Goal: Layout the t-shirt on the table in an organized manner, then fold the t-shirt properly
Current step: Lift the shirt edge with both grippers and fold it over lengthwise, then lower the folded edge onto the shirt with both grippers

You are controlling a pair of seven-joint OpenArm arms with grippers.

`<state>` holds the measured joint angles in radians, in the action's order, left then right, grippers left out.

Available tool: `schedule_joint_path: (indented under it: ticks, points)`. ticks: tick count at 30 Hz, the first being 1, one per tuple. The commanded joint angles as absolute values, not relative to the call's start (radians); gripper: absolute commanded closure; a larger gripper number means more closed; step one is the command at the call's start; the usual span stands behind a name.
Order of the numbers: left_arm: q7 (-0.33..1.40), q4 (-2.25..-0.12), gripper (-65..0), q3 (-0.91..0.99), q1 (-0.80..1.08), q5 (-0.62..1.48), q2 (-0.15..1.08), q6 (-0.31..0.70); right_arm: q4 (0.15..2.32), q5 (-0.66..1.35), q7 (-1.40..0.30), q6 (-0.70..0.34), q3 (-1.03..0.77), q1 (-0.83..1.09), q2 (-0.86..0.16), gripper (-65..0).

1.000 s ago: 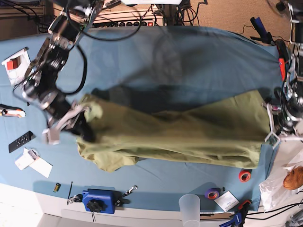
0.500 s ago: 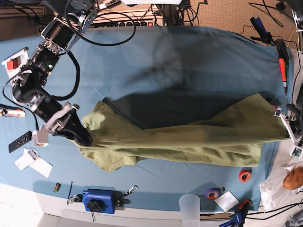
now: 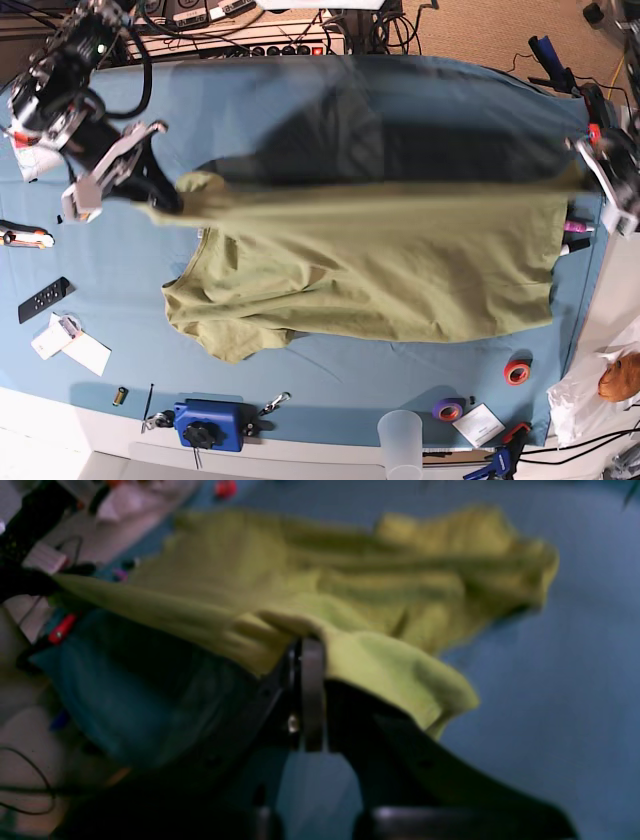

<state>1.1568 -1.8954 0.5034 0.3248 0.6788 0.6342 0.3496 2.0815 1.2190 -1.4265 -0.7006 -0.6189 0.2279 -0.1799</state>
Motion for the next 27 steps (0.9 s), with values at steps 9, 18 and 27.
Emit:
schedule_joint_path:
  ticks: [9,18,27]
  points:
    - [1.171,-1.908,0.0,0.699,0.492,0.668,0.53,0.401,2.097,1.325,-1.396,-0.698,-0.625,0.415,-0.194,0.0]
    - [1.183,-1.908,0.0,0.729,0.569,0.791,0.526,0.447,2.097,1.338,-1.396,-0.698,-0.625,0.514,-0.194,0.0]
    - [1.208,-1.908,0.0,0.729,0.568,0.786,0.509,0.447,2.097,1.34,-1.396,-0.698,-0.625,0.565,-0.194,0.0]
